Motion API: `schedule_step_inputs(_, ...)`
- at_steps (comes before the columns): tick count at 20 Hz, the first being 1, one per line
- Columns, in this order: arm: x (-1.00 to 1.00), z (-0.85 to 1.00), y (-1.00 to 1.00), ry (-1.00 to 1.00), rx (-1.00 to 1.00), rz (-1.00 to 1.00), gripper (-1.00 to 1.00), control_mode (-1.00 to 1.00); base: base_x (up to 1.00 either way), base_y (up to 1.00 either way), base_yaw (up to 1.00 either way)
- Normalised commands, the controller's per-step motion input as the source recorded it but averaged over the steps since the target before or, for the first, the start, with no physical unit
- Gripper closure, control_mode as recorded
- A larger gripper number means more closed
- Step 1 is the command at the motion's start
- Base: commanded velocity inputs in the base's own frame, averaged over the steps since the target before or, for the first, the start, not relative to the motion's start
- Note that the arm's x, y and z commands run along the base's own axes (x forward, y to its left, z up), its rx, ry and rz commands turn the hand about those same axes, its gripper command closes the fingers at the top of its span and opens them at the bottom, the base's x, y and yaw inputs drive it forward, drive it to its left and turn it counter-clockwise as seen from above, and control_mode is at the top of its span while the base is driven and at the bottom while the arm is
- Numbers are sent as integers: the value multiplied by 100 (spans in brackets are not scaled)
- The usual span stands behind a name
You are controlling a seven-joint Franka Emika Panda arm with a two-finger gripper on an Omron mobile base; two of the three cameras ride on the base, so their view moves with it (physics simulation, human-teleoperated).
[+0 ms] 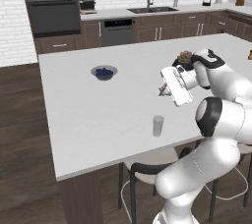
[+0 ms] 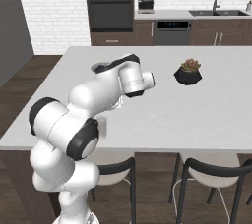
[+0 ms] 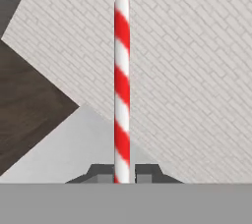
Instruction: Take a straw from the drawer in front and place it inside the glass cup on the dining counter.
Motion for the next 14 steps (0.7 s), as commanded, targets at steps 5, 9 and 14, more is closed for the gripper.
schedule_step_inputs(5, -22, -25, 17, 0, 13, 8, 100, -100, 0, 0, 0)
schedule_step_inputs(9, -34, -5, 3, 0, 20, 1, 100, -100, 0, 0, 0)
schedule_step_inputs(14, -24, 8, 0, 2, 20, -3, 100, -100, 0, 0, 0)
